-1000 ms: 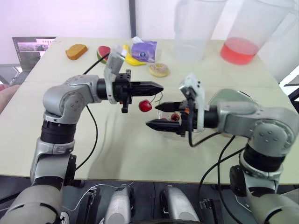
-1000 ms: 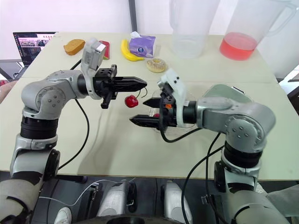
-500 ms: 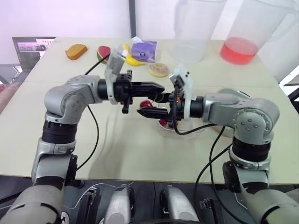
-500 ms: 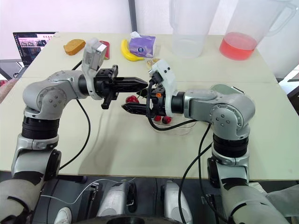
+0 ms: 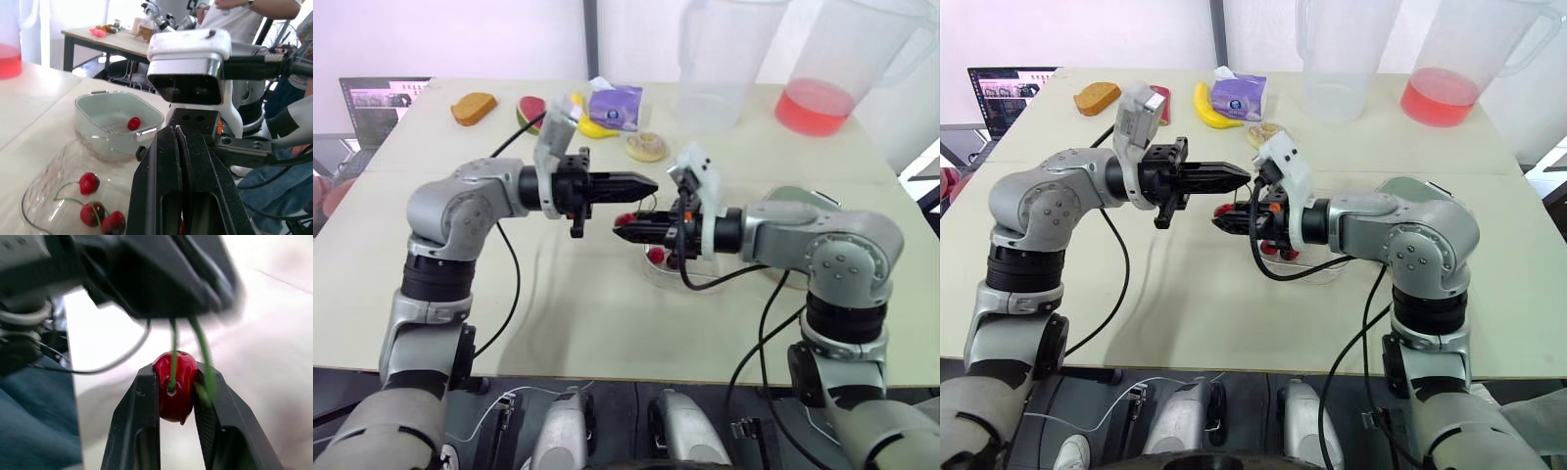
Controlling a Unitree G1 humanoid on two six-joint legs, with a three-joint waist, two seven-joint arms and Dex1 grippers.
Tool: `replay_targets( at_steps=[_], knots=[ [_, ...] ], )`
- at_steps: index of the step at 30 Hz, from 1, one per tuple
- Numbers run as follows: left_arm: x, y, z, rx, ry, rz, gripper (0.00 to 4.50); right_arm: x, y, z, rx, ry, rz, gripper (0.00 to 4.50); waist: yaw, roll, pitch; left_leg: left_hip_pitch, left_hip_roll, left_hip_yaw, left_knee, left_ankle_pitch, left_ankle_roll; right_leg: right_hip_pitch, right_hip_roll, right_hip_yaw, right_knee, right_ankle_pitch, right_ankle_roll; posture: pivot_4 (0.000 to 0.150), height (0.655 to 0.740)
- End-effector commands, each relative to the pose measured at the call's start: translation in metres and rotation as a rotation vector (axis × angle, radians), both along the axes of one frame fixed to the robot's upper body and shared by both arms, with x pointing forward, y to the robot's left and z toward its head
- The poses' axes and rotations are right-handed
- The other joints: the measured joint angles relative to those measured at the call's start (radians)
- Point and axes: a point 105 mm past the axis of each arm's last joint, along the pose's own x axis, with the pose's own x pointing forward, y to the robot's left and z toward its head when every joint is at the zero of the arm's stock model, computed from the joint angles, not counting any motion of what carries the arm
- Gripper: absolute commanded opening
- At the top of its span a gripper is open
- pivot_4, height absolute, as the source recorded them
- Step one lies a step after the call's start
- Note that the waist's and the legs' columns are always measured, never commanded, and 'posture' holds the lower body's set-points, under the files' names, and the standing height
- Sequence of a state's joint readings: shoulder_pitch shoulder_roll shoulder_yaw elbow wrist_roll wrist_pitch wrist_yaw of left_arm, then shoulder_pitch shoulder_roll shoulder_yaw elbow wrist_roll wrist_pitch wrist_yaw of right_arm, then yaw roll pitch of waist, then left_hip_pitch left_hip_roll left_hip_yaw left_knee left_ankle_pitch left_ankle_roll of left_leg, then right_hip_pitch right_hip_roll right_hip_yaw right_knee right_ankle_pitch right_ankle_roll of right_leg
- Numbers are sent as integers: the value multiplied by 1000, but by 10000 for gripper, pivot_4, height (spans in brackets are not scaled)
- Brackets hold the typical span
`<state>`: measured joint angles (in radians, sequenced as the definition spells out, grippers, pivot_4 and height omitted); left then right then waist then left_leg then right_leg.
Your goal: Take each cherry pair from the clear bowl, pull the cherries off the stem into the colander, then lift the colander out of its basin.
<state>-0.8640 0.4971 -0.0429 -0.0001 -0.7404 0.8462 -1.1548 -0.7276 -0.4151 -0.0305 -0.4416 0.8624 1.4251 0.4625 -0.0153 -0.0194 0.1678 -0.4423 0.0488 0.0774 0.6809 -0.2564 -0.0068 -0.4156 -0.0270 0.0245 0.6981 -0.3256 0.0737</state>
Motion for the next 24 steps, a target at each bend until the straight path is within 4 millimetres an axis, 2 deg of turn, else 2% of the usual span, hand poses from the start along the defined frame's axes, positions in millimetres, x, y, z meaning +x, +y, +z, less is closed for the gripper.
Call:
replay_targets(
  at_steps=[1, 4, 8, 14, 18, 22, 24],
  knots=[
    [-6, 0, 21, -49, -81, -18, 0, -2, 0, -23, -61, 57, -12, 4466, -1, 0, 0, 0, 0, 0, 0, 0, 0, 0, 0, 0, 0, 0, 0, 1500, 7400],
    [-6, 0, 21, -49, -79, -16, 0, -1, -2, -24, -56, 57, -23, 4466, -4, 0, 0, 0, 0, 0, 0, 0, 0, -1, 0, 0, 0, 0, 0, 1500, 7400],
    [-6, 1, 21, -47, -77, -12, 0, 2, -5, -13, -16, 31, -46, 4466, -2, 0, 0, 0, 1, 0, 0, 0, 0, -1, 1, 0, 0, 0, 0, 1500, 7400],
    [-6, 3, 20, -47, -74, 0, 0, 8, -44, 27, 121, -46, -177, 4466, 4, 0, 0, 0, 0, 0, 0, 0, 0, 0, 0, 0, 0, 0, 0, 1500, 7400],
    [-6, 4, 19, -46, -71, 10, 0, 9, -99, 39, 93, -84, -374, 4466, 4, 0, 0, 0, 0, 0, 0, 0, 0, 0, -1, 0, -1, 0, 0, 1500, 7400],
    [-6, 5, 17, -45, -64, 16, 0, 7, -179, 29, -88, -73, -709, 4466, 5, 0, 0, 0, 0, 0, -1, 0, 0, 0, -1, 0, -1, 0, 0, 1500, 7400],
    [-7, 5, 15, -44, -61, 16, 0, 3, -212, 19, -168, -57, -848, 4466, 4, 0, 0, 0, -1, 0, -1, 0, 1, 1, -1, 0, -2, 0, 0, 1500, 7400]
  ],
)
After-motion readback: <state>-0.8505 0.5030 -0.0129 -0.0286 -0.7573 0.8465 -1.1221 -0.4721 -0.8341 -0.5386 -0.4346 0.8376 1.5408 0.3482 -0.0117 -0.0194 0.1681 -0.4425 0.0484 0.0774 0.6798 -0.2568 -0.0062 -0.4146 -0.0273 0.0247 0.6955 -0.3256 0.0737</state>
